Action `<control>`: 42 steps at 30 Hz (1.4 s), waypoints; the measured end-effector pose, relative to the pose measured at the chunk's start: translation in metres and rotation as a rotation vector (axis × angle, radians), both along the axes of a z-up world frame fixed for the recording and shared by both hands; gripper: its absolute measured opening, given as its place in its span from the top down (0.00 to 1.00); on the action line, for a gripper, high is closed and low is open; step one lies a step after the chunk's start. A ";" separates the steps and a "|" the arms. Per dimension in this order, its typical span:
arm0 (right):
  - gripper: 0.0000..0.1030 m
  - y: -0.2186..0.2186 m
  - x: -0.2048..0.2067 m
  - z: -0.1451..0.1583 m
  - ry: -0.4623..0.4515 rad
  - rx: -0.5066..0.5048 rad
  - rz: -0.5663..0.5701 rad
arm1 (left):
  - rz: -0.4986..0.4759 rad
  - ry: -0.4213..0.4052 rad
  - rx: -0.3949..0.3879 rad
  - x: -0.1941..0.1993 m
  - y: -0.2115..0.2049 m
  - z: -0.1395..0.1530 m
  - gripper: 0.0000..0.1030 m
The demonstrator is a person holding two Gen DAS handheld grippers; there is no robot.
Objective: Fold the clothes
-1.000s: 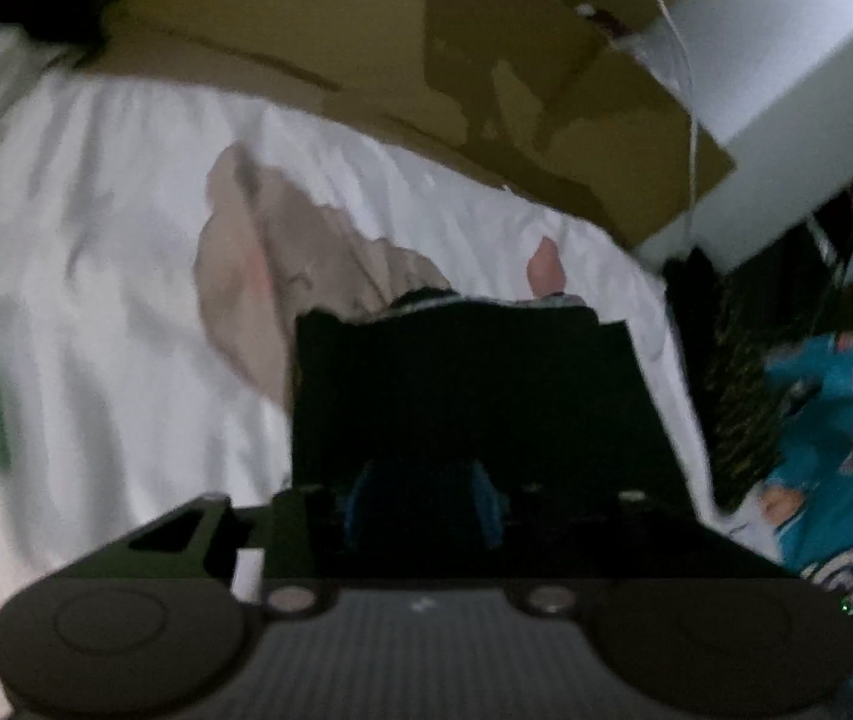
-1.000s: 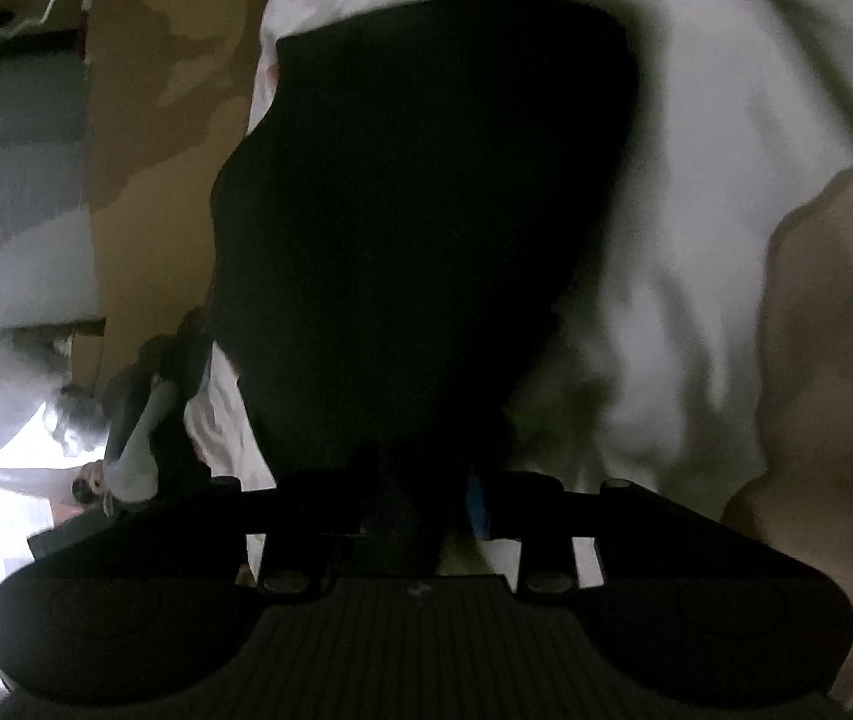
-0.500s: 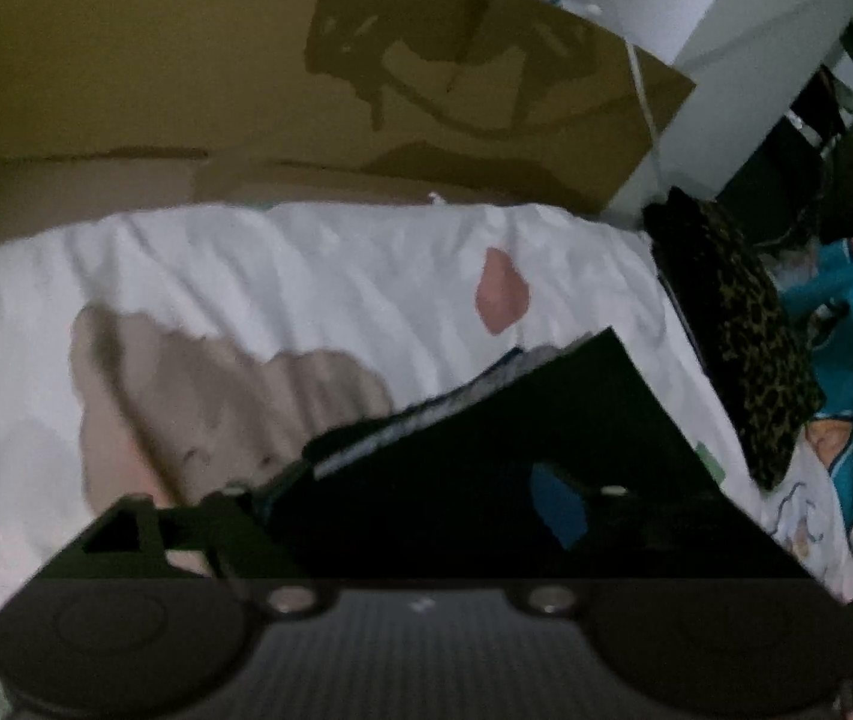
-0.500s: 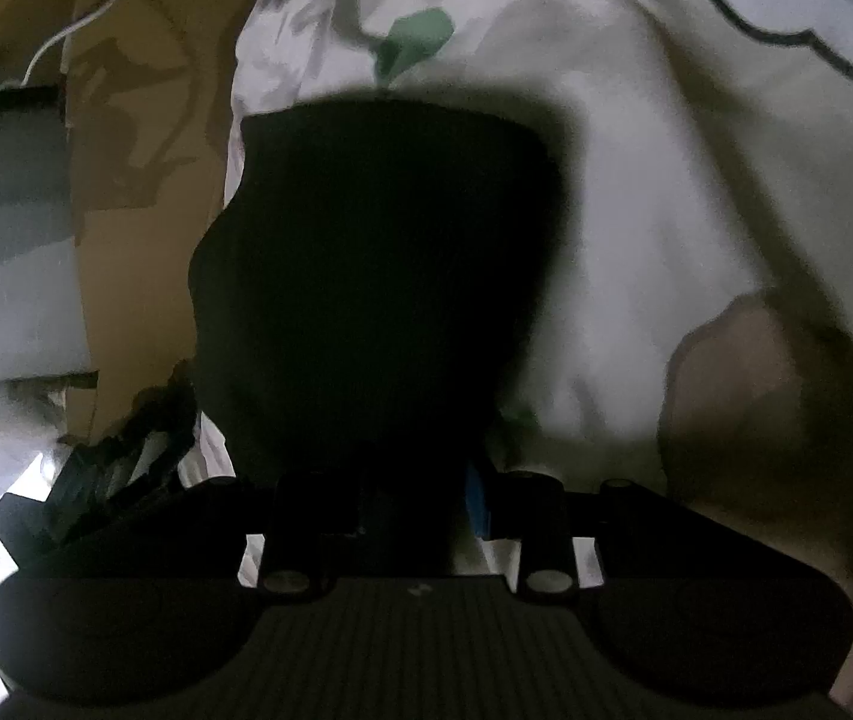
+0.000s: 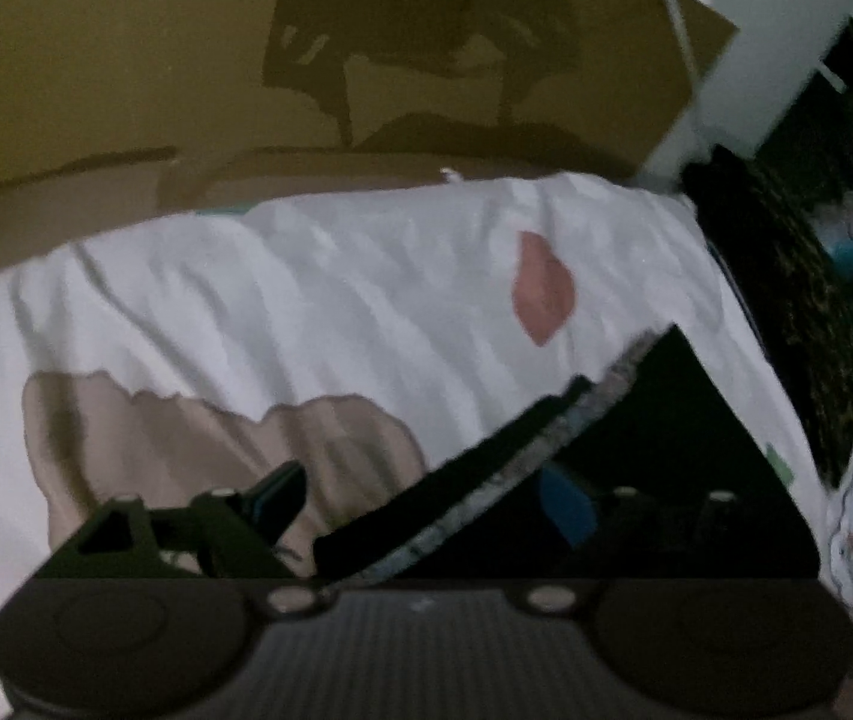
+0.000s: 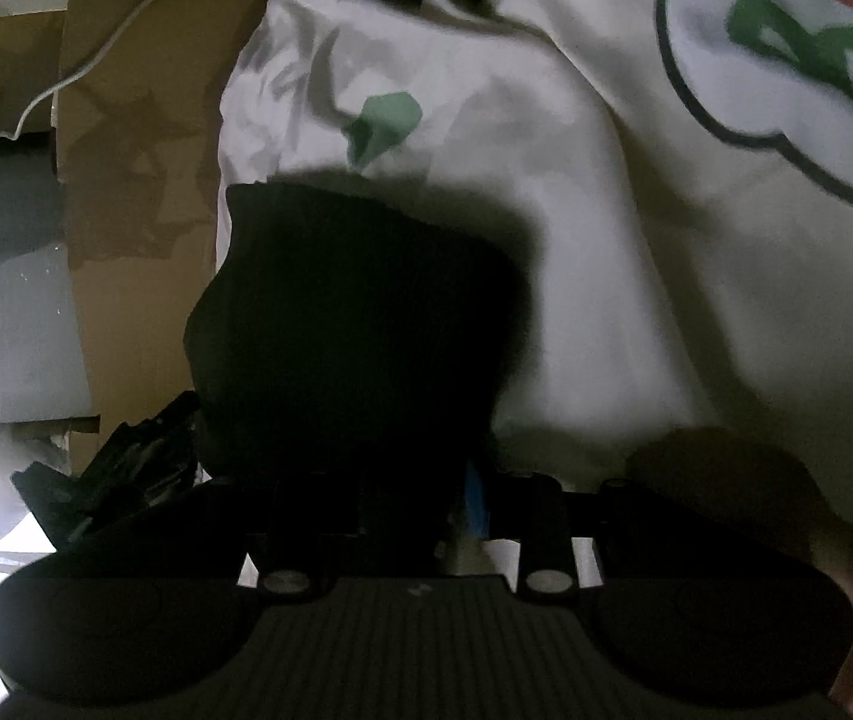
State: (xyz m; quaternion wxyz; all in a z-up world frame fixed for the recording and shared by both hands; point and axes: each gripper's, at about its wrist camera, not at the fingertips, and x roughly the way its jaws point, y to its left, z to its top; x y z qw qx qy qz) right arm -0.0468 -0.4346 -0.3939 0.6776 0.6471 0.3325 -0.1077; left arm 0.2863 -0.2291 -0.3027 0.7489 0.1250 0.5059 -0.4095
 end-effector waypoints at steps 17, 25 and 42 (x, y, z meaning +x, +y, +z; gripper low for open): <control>0.94 -0.031 0.019 0.027 0.013 -0.123 0.065 | 0.045 0.135 -0.058 0.004 0.022 -0.017 0.42; 0.94 -0.059 0.036 0.036 0.030 -0.173 0.095 | 0.065 0.171 -0.067 -0.006 0.029 -0.018 0.46; 0.94 -0.095 0.062 0.054 0.043 -0.286 0.123 | 0.098 0.256 -0.106 -0.034 0.045 -0.015 0.50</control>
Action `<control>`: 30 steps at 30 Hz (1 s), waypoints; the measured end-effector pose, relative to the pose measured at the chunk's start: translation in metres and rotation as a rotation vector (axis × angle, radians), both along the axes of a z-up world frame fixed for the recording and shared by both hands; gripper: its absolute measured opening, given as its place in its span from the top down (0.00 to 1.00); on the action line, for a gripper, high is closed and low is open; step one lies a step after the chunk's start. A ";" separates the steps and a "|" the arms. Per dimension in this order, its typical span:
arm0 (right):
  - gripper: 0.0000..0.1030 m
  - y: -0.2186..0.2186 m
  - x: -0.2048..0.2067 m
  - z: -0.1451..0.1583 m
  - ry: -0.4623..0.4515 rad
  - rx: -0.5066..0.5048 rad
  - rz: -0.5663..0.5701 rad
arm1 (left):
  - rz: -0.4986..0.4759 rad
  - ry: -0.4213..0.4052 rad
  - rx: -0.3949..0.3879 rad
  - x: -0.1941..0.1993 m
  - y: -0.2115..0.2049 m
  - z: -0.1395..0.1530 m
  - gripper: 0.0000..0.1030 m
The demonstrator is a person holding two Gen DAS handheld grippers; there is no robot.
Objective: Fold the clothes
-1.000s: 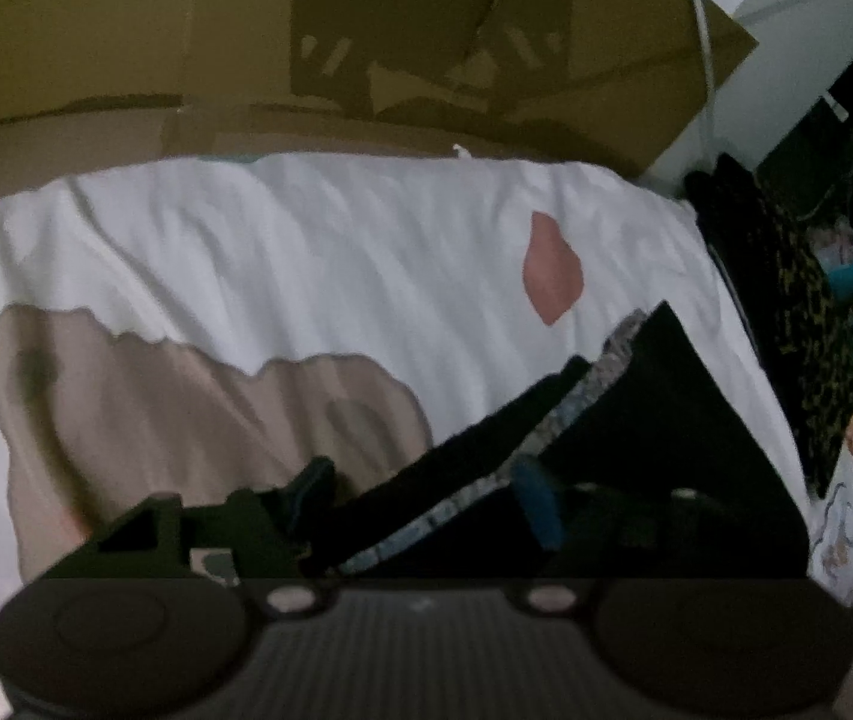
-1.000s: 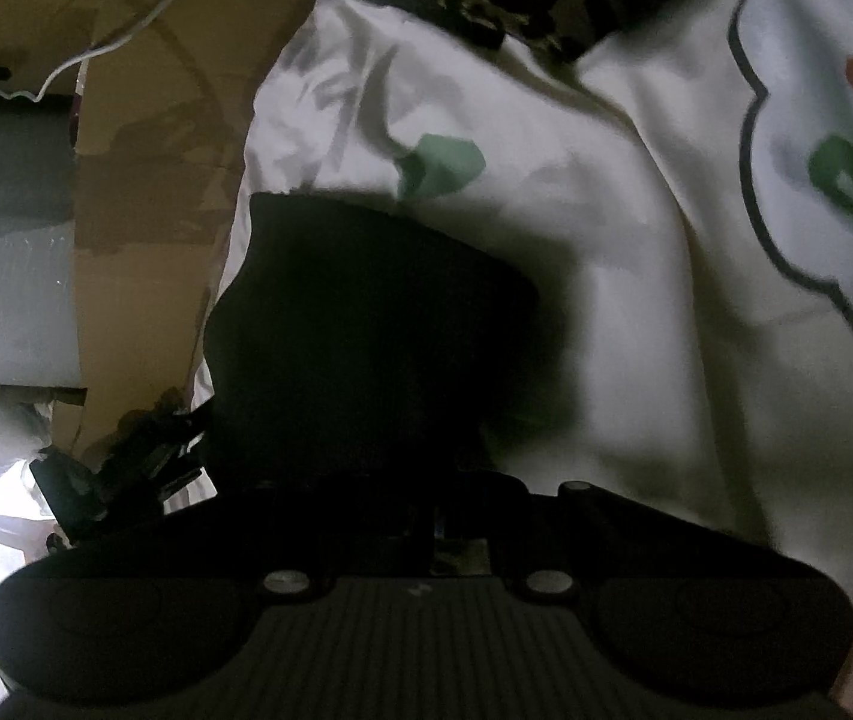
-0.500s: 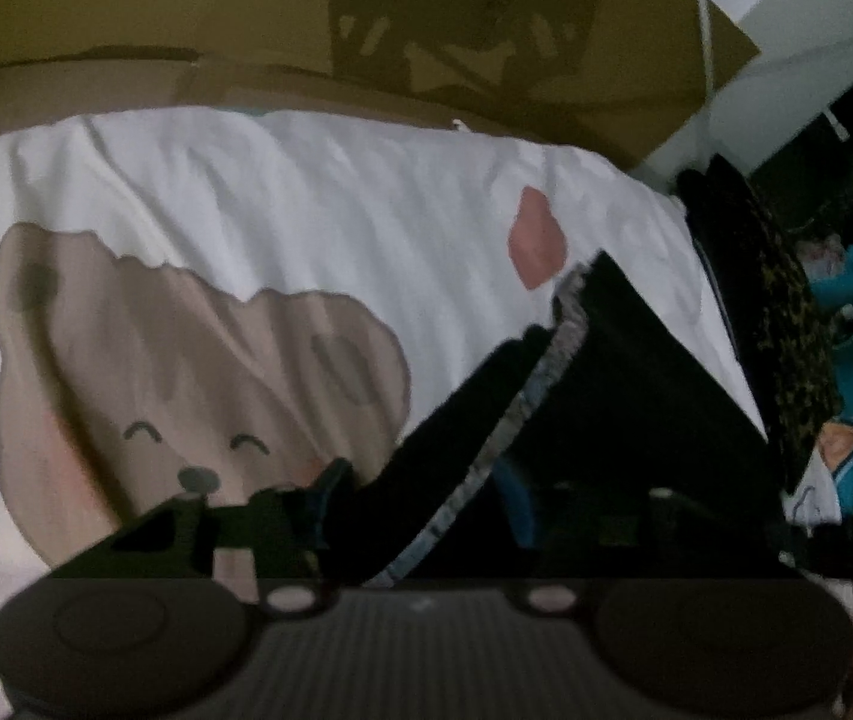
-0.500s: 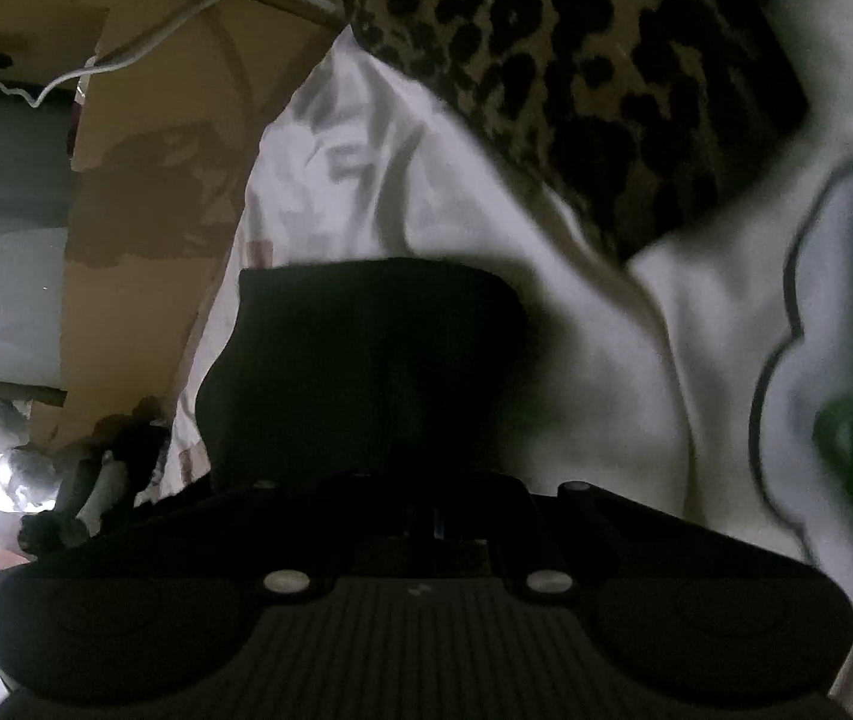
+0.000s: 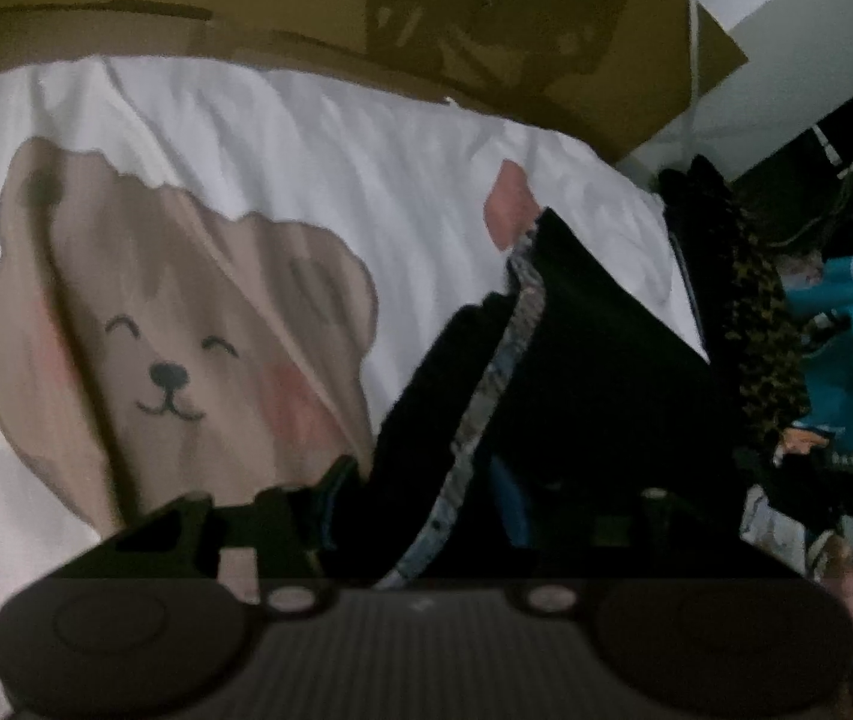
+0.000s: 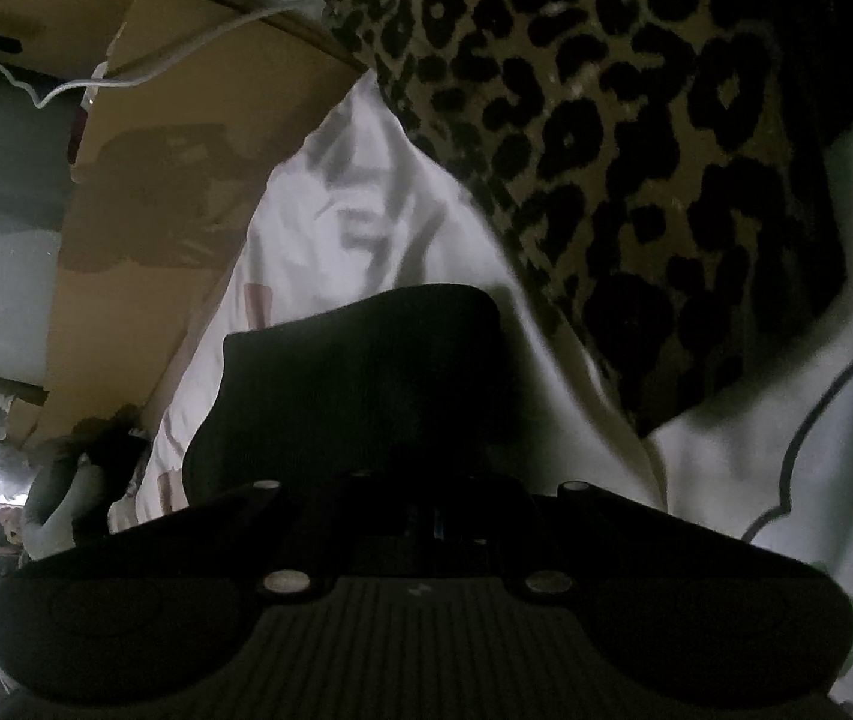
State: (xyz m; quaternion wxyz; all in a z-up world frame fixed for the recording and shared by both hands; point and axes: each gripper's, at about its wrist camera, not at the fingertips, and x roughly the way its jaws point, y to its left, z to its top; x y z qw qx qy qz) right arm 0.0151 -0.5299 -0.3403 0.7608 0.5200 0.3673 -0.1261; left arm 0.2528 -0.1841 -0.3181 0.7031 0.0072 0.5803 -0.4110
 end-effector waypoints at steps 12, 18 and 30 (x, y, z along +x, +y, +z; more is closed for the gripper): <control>0.67 -0.008 -0.014 -0.013 -0.040 0.045 -0.053 | 0.015 -0.079 -0.019 -0.006 0.002 0.020 0.45; 0.61 -0.004 -0.029 -0.021 -0.074 0.106 -0.070 | -0.012 -0.112 -0.068 -0.004 -0.016 0.036 0.34; 0.61 0.025 -0.029 -0.031 -0.048 0.130 0.002 | -0.078 -0.147 0.001 -0.016 -0.053 0.011 0.29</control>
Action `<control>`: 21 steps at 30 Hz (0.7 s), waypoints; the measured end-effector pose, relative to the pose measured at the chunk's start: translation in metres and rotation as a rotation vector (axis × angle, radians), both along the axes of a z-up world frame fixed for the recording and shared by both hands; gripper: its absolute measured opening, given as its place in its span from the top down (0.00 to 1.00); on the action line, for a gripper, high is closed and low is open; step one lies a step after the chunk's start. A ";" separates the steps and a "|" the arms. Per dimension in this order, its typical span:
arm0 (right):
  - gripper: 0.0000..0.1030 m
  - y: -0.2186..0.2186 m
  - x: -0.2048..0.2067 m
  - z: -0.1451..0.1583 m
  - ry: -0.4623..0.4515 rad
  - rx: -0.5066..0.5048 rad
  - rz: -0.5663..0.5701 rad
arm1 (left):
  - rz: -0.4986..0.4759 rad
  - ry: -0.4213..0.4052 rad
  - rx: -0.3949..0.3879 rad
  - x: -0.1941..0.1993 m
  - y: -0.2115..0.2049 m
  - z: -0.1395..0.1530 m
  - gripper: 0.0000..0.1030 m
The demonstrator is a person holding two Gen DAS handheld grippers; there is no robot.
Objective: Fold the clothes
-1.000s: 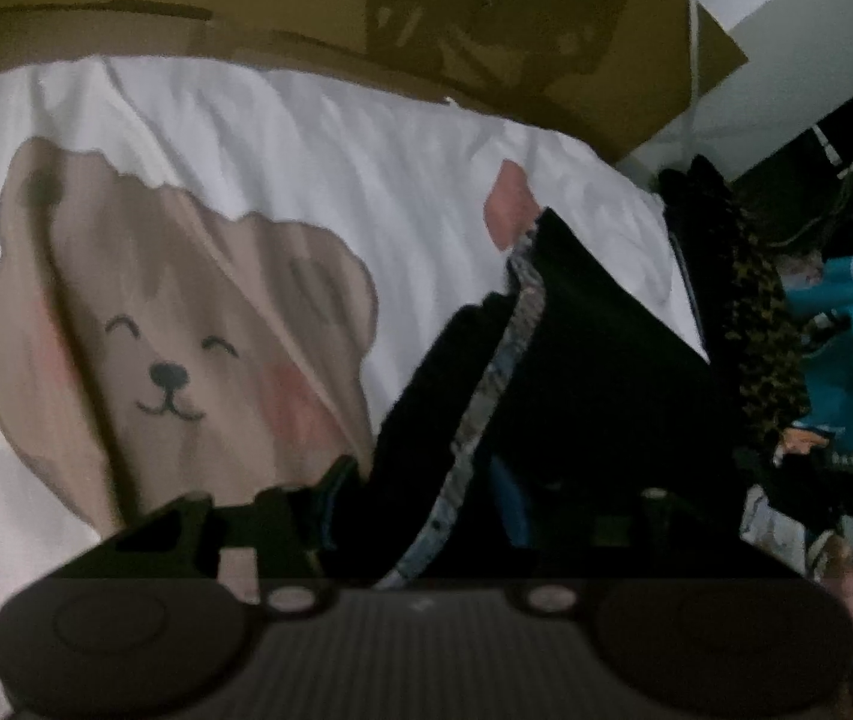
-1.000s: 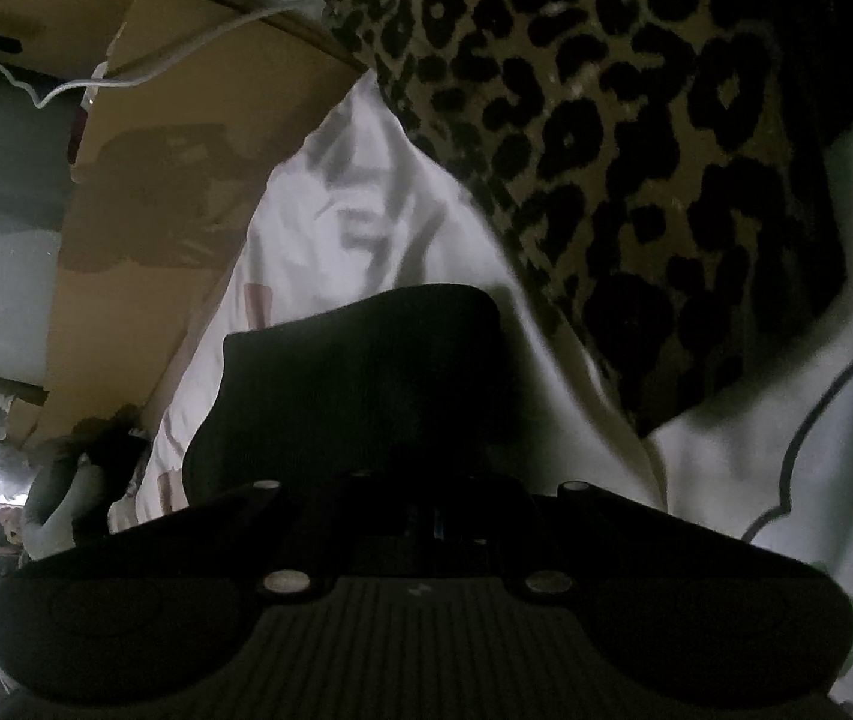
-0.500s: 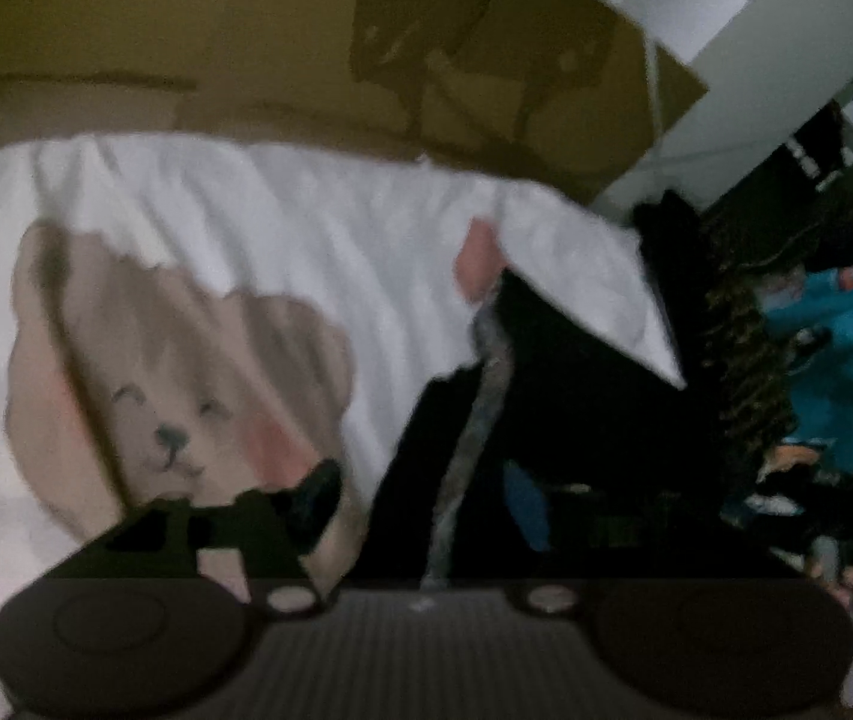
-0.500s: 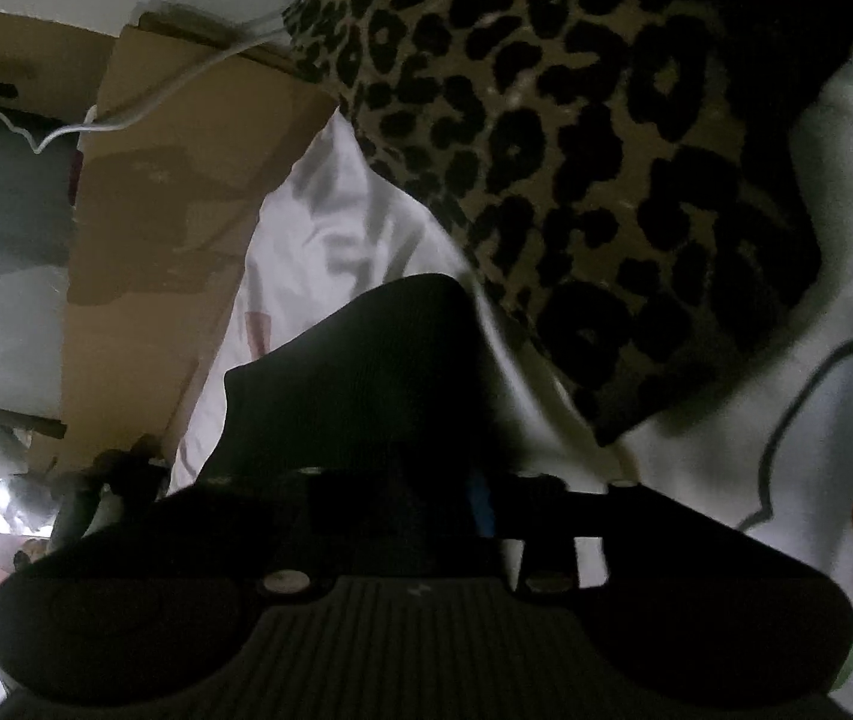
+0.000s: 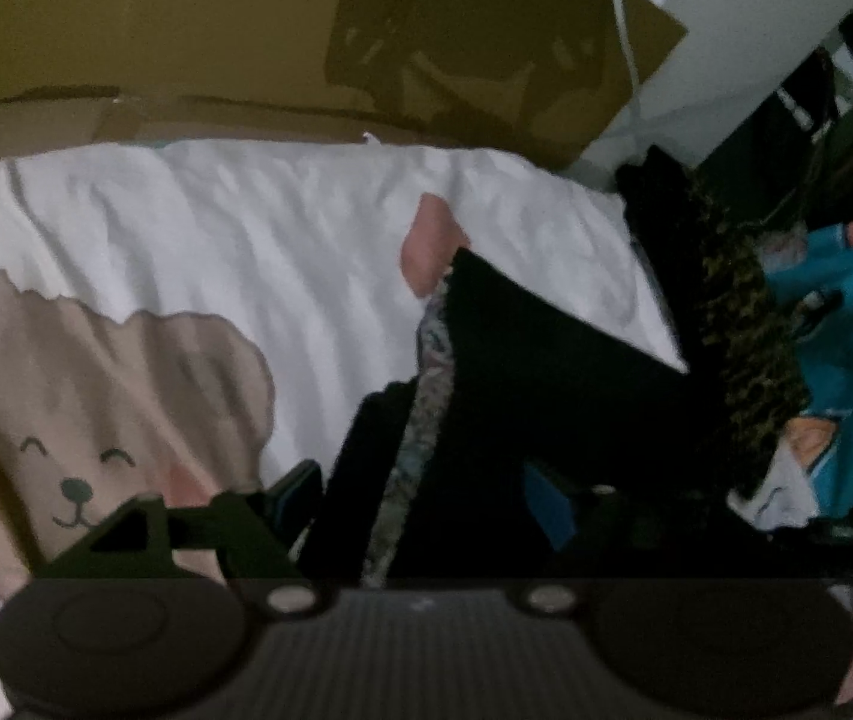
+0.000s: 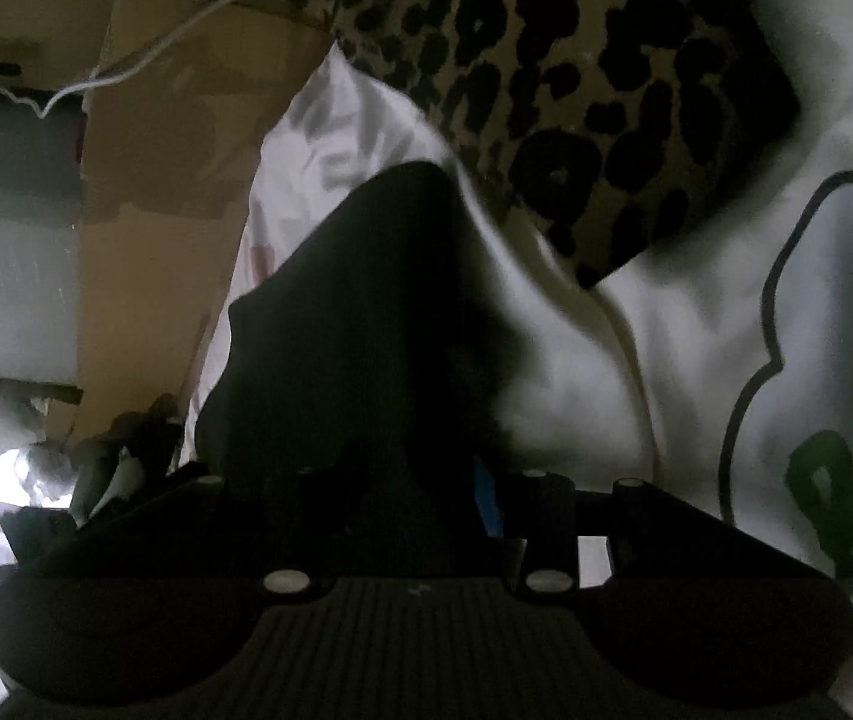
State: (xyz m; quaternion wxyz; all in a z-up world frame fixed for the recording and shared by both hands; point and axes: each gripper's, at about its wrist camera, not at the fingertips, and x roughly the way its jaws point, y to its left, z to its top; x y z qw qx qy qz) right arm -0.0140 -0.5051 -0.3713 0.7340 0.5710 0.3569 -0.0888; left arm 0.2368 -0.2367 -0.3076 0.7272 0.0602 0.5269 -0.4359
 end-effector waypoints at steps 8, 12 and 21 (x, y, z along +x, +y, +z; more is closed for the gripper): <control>0.61 -0.002 0.002 0.001 -0.015 0.002 -0.023 | -0.002 -0.007 -0.009 0.009 0.008 -0.004 0.53; 0.61 -0.002 0.001 0.001 -0.013 0.002 -0.030 | -0.007 -0.015 -0.003 0.006 0.006 -0.006 0.59; 0.58 0.003 0.001 -0.006 -0.019 0.042 -0.057 | 0.017 -0.037 0.022 0.010 0.004 -0.013 0.57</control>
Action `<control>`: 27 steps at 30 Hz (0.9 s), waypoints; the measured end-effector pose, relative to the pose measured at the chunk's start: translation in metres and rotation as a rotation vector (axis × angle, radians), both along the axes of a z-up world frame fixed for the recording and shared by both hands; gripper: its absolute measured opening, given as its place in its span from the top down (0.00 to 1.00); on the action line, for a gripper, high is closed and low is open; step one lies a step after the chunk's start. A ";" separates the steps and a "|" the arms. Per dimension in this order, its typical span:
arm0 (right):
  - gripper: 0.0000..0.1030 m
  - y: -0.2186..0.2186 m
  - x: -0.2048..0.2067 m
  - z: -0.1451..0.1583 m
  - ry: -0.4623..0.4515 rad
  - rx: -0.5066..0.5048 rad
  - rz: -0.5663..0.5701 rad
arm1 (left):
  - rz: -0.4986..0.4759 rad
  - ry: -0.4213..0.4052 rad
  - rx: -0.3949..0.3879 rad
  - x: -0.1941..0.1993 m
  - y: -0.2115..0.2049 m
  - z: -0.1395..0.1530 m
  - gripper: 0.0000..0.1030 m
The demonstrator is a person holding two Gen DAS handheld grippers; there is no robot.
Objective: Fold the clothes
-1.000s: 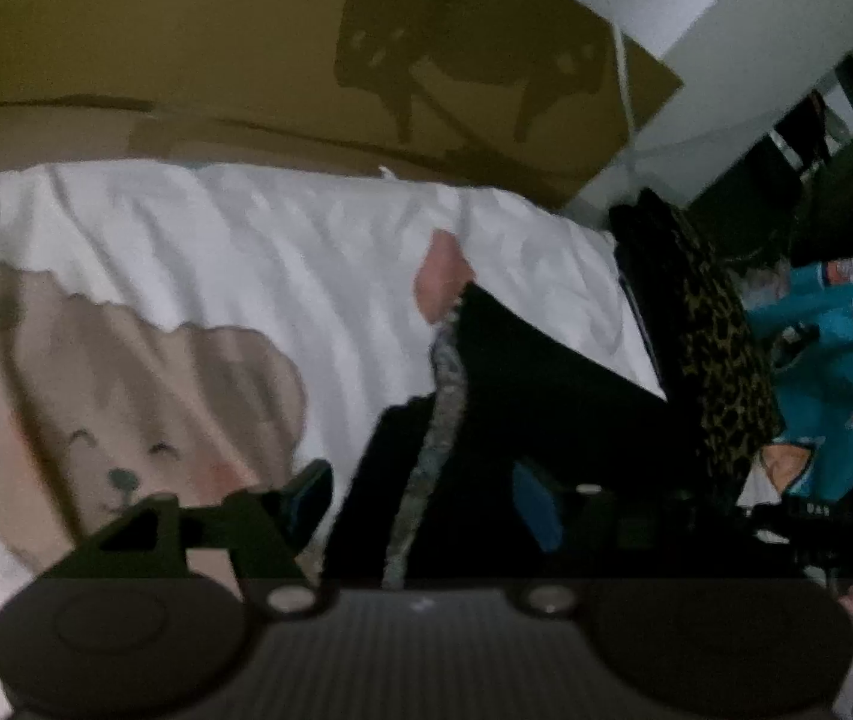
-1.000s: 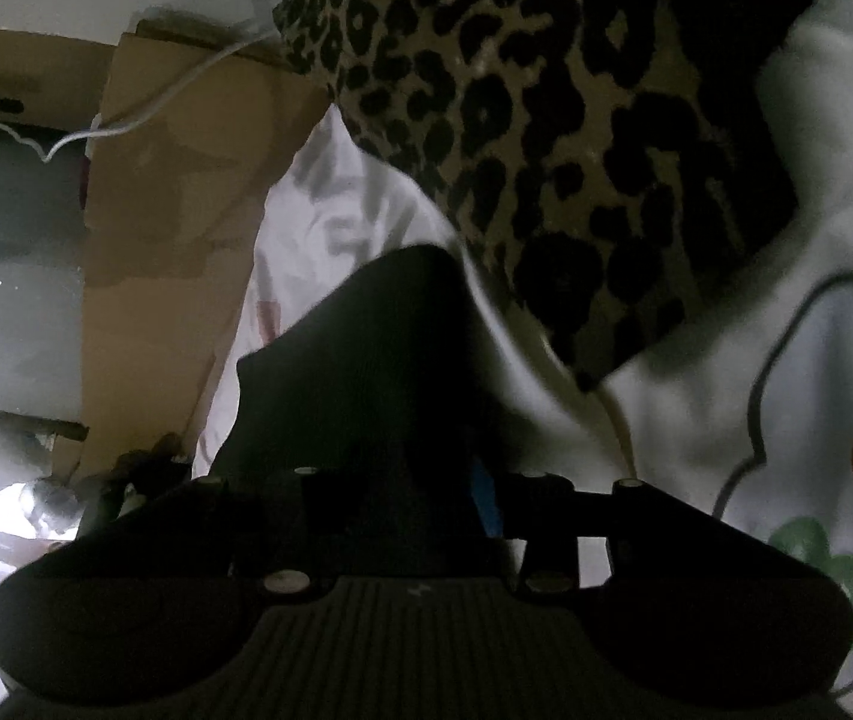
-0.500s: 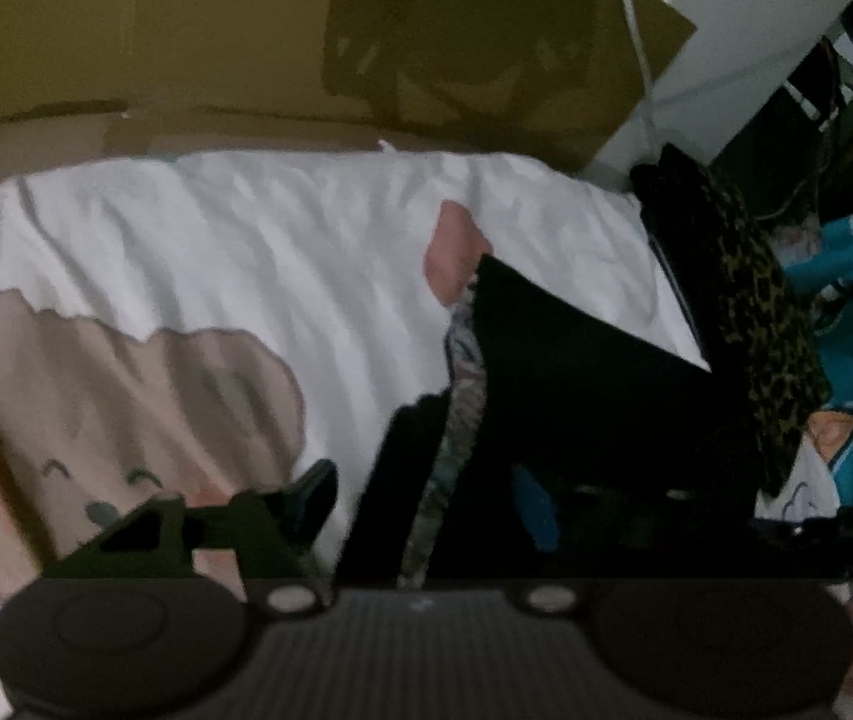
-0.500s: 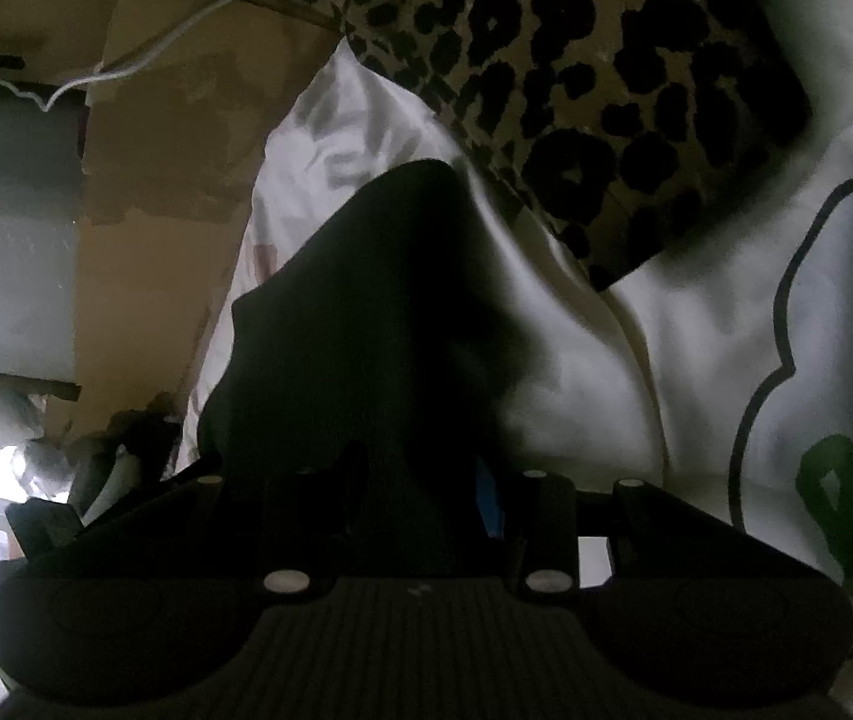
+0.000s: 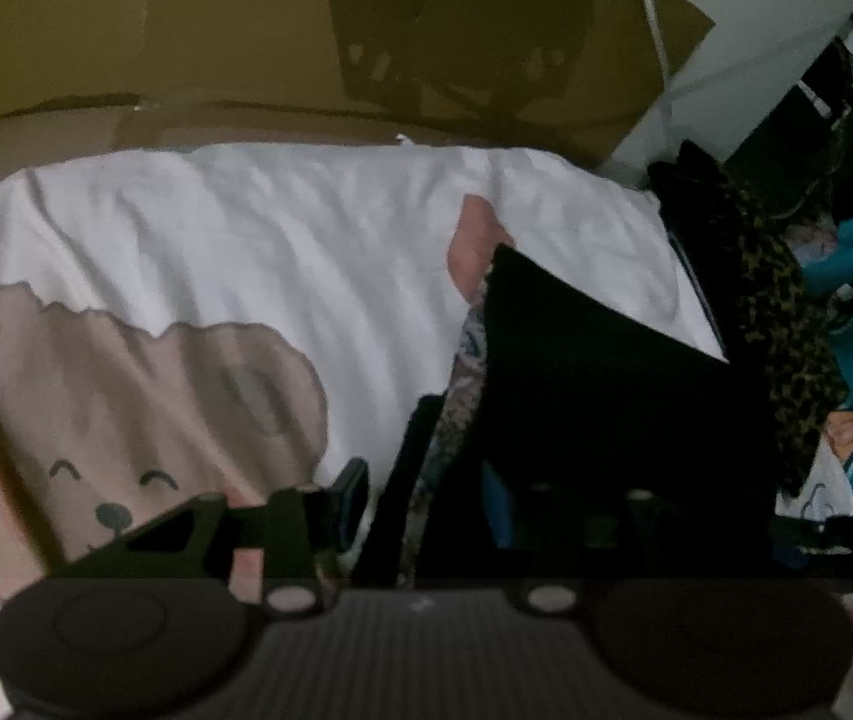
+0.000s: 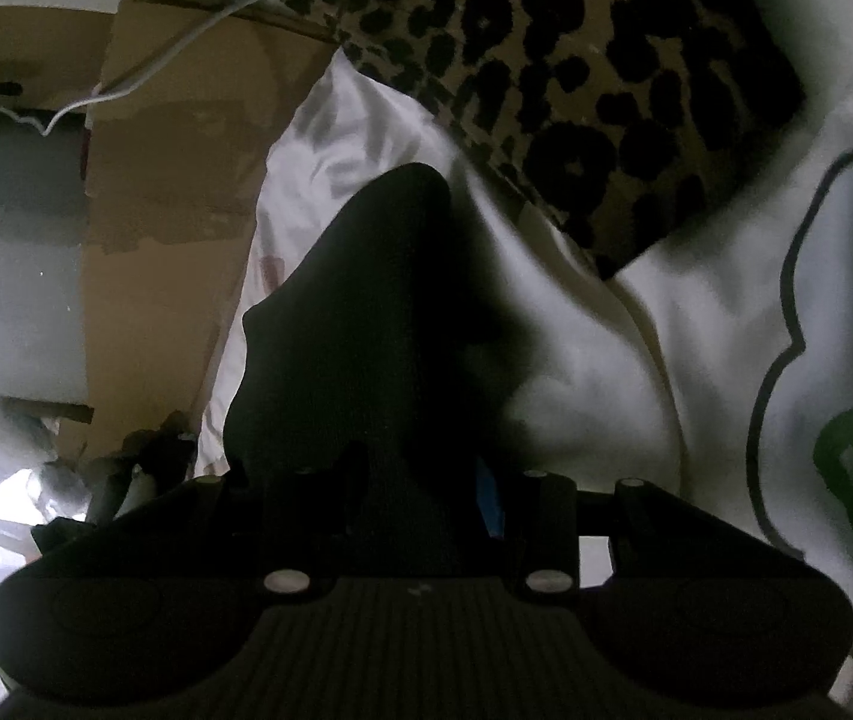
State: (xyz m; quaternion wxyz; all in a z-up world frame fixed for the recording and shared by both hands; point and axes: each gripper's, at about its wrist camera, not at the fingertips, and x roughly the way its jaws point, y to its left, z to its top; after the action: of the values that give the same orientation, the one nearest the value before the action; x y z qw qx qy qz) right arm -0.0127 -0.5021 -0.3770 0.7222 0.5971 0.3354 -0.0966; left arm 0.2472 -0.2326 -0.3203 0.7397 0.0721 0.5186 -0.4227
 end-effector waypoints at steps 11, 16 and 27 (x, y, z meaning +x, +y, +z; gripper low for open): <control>0.57 0.005 0.007 -0.019 -0.014 0.034 -0.032 | 0.008 -0.008 0.018 0.002 -0.001 -0.005 0.49; 0.77 0.006 0.008 -0.015 -0.013 -0.017 -0.002 | 0.007 -0.010 0.022 0.001 -0.001 -0.004 0.48; 0.86 -0.003 0.001 -0.015 -0.035 0.021 0.010 | 0.010 -0.003 0.021 0.003 0.001 -0.006 0.44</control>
State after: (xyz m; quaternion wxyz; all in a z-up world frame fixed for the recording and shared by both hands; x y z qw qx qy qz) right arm -0.0112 -0.5053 -0.3920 0.7220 0.6047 0.3269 -0.0790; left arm 0.2501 -0.2318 -0.3264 0.7418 0.0781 0.5221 -0.4136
